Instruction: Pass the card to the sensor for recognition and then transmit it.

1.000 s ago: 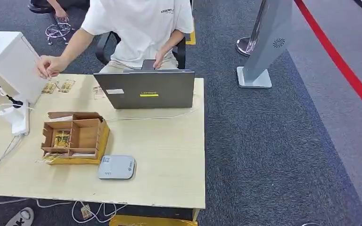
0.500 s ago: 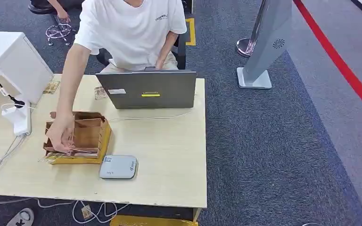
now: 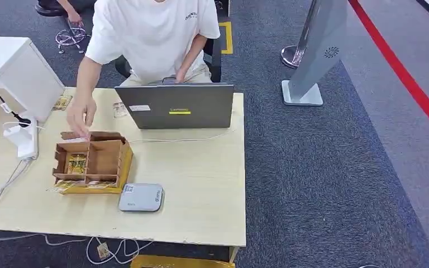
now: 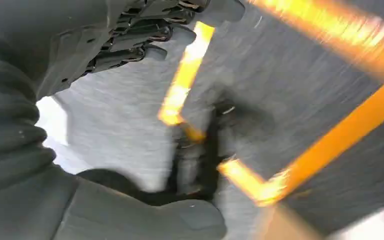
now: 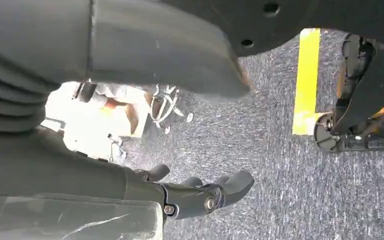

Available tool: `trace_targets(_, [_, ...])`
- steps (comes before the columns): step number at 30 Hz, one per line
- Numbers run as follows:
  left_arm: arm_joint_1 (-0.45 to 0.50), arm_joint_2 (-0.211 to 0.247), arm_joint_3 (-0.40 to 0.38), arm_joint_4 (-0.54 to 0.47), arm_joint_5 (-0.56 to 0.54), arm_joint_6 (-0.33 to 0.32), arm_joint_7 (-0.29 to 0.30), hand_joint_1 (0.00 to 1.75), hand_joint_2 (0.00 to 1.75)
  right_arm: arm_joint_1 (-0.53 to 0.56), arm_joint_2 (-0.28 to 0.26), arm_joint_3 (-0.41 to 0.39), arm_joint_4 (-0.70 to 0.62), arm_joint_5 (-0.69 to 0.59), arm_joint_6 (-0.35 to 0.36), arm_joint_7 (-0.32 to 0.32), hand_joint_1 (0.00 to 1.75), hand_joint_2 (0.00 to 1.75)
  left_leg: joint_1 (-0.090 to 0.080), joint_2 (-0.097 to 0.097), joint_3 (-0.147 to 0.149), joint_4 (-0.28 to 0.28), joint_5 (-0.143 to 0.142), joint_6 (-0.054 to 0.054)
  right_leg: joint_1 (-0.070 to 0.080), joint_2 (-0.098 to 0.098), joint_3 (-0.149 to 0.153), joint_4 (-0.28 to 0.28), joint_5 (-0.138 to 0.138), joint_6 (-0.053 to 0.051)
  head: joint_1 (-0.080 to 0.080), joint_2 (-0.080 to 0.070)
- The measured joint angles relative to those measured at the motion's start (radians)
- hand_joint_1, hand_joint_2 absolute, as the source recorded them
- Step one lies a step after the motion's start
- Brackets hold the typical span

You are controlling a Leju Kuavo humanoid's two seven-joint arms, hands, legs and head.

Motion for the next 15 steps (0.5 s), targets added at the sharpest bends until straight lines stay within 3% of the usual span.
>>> trace_targets(4, [-0.001,-0.033,-0.086,0.000,-0.031,-0.049,-0.017,0.00,1.75,0.001,0.017,-0.028,-0.005,0.008,-0.006,-0.010,0.00,1.75,0.000,0.000,0.000,0.000,0.000,0.000,0.000,0.000,0.000,0.000,0.000,0.000,-0.002,0.000])
trace_targets(12, [0.023,-0.051,-0.285,-0.001,0.021,-0.030,-0.021,0.00,1.75,0.028,0.037,-0.170,-0.034,0.187,0.002,-0.025,0.00,1.75,0.001,0.000,0.000,0.000,0.000,0.000,0.001,0.000,0.000,0.000,0.000,0.000,-0.003,0.000])
trace_targets(13, [0.027,-0.052,-0.314,-0.001,0.030,-0.027,-0.021,0.00,0.00,0.032,0.040,-0.195,-0.038,0.214,0.004,-0.026,0.00,0.00,0.001,0.000,0.000,0.000,0.000,0.000,0.001,0.000,0.000,0.000,0.000,0.000,-0.003,0.000])
trace_targets(15, [0.035,-0.052,-0.359,-0.002,0.045,-0.020,-0.021,0.00,0.00,0.040,0.043,-0.236,-0.046,0.260,0.010,-0.028,0.00,0.00,0.001,0.000,0.000,0.000,0.000,0.000,0.001,0.000,0.000,0.000,0.000,0.000,-0.002,0.000])
